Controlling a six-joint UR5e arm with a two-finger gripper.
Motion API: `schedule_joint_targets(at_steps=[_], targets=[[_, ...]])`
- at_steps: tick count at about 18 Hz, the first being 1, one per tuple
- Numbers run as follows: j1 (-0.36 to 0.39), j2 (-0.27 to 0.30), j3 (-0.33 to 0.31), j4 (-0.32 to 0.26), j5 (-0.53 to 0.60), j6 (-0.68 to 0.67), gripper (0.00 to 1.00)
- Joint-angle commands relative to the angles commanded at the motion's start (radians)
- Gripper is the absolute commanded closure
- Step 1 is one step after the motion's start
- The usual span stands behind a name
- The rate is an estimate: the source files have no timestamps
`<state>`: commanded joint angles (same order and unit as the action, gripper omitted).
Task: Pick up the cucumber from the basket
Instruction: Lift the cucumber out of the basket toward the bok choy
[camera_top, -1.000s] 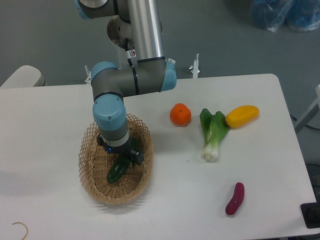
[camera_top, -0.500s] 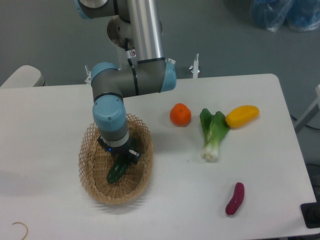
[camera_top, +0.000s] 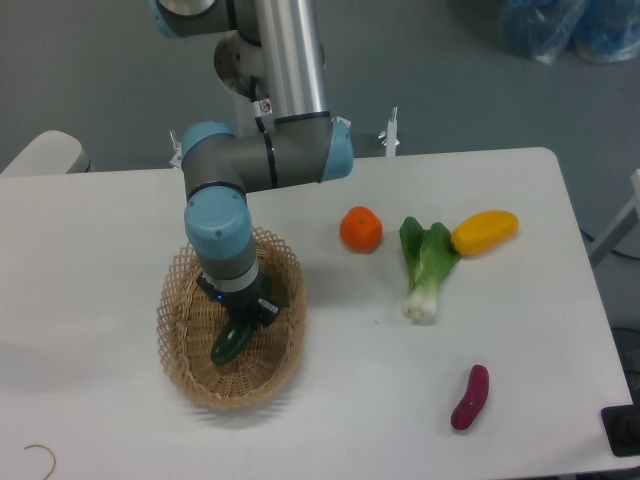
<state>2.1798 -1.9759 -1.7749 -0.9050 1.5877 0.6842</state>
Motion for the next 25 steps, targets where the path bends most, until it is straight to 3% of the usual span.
schedule_joint_targets(at_steps=[6,8,11,14,25], targets=[[0.015,0.086,0.084,-0.020,0.015,0.063,0.60],[0.047,0.095,0.145,-0.063,0.015,0.093,0.60],[0.103,0.095,0.253,-0.182,0.014,0.143,0.60],[0.188,0.095,0.317,-0.256,0.009,0.227,0.60],[0.468,0.101,0.339,-0.298,0.005,0.575,0.60]])
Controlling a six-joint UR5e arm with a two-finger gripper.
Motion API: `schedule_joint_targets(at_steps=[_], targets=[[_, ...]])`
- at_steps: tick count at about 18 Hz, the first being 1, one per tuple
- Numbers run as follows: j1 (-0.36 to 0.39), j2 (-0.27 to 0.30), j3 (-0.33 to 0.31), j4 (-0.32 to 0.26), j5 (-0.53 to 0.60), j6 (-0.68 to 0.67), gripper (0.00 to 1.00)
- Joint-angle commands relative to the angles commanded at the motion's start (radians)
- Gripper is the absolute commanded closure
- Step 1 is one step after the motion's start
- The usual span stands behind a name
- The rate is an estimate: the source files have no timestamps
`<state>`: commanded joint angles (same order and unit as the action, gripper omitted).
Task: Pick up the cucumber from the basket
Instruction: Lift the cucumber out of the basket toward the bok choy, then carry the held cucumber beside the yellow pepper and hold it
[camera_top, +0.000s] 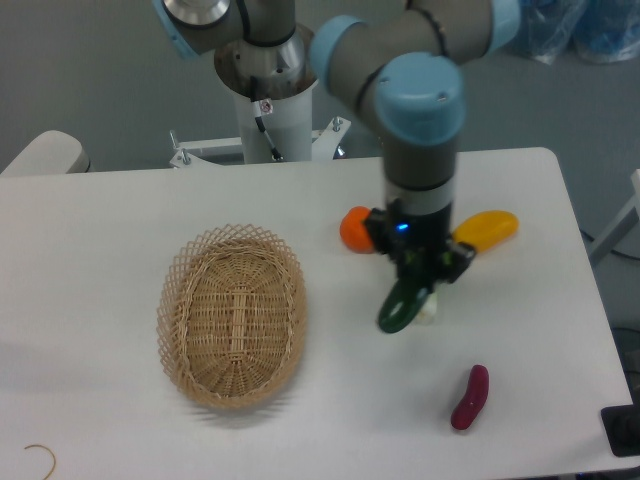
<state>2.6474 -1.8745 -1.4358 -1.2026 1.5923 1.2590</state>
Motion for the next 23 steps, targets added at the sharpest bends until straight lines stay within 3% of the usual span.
schedule_joint_targets(at_steps=[2,11,23], targets=[[0.029,-0.002,0.000,0.002,-0.014,0.058,0.60],[0.058,-0.009,0.009,0.003,-0.041,0.063,0.60],[0.054,-0.009,0.003,0.005,-0.041,0.060,0.59]])
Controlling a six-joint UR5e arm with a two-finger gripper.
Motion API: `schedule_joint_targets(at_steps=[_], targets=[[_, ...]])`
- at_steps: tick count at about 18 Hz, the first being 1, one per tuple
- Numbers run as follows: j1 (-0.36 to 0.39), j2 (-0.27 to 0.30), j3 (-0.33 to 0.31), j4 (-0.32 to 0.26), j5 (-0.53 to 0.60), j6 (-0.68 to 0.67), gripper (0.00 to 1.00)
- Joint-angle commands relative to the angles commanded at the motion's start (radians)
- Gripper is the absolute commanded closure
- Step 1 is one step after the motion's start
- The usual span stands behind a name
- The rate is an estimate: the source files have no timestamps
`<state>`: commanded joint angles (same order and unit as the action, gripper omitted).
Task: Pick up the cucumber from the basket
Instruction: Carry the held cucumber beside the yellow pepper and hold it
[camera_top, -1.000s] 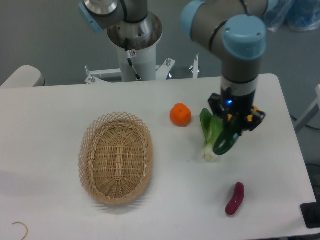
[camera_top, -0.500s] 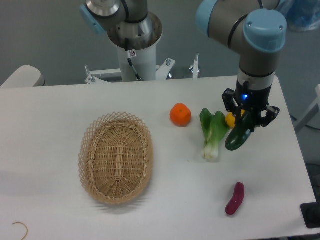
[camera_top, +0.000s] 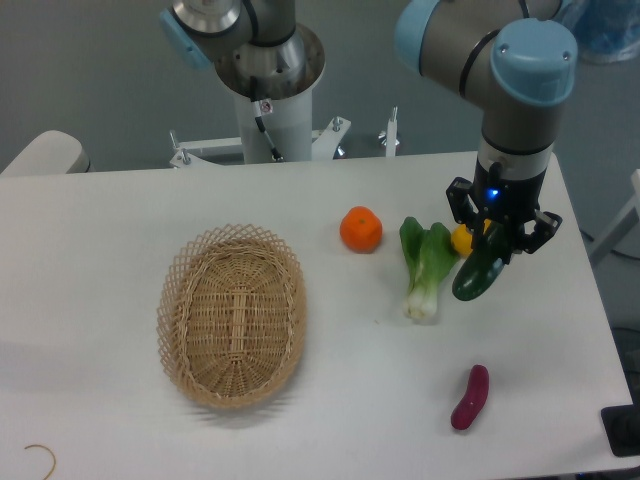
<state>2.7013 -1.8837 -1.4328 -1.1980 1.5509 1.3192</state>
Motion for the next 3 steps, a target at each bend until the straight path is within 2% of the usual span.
schedule_joint_targets(at_steps=[3], targets=[[0.003,0.005,0.000,-0.002,0.000,0.000,0.59]])
